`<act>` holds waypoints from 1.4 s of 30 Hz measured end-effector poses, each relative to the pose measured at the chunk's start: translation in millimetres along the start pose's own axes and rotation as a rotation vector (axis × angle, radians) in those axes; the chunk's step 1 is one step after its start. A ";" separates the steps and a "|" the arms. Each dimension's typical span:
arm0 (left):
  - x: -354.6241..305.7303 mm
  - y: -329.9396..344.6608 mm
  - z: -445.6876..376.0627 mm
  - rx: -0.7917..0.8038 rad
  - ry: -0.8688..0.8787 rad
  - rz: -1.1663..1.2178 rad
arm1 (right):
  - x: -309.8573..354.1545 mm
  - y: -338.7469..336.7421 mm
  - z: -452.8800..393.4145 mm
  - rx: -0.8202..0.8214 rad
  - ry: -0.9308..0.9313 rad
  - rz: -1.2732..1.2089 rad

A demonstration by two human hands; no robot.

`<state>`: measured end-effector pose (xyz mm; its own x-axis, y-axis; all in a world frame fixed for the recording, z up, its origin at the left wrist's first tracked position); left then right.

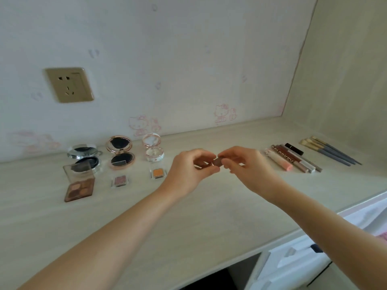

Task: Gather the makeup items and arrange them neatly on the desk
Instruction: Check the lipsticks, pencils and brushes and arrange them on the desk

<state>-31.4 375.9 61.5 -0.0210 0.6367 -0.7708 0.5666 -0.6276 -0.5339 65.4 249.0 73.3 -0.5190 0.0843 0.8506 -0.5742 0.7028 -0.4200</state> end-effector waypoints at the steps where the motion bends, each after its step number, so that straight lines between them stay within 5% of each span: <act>1: 6.5 -9.1 7.8 -0.001 -0.015 -0.004 | 3.8 8.6 0.9 0.009 -0.006 -0.012; 14: 70.6 -124.7 93.1 -0.199 -0.222 0.093 | 42.0 118.9 14.1 0.166 -0.019 -0.143; 26: 114.3 -151.6 129.0 -0.514 -0.362 0.667 | 49.6 195.1 26.5 0.137 -0.046 -0.229; 38: 104.9 -141.4 130.9 -0.472 -0.334 0.556 | 49.4 196.0 35.4 0.089 -0.145 -0.263; 42: 94.5 -138.3 131.2 -0.398 -0.276 0.272 | 53.8 190.7 37.7 0.058 -0.214 -0.313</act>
<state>-219.9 464.1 16.9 -0.0154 0.3010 -0.9535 0.8483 -0.5009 -0.1718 -95.9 360.9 27.1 -0.4299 -0.2822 0.8576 -0.7575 0.6296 -0.1726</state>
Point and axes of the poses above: each hand's wrist, its own z-axis away from the middle knuckle, its own y-axis out of the palm, x = y × z, the point moved 5 cm from there along -z, towards the middle knuckle, and after that the axes turned 9 degrees about -z, right-handed, at the moved point
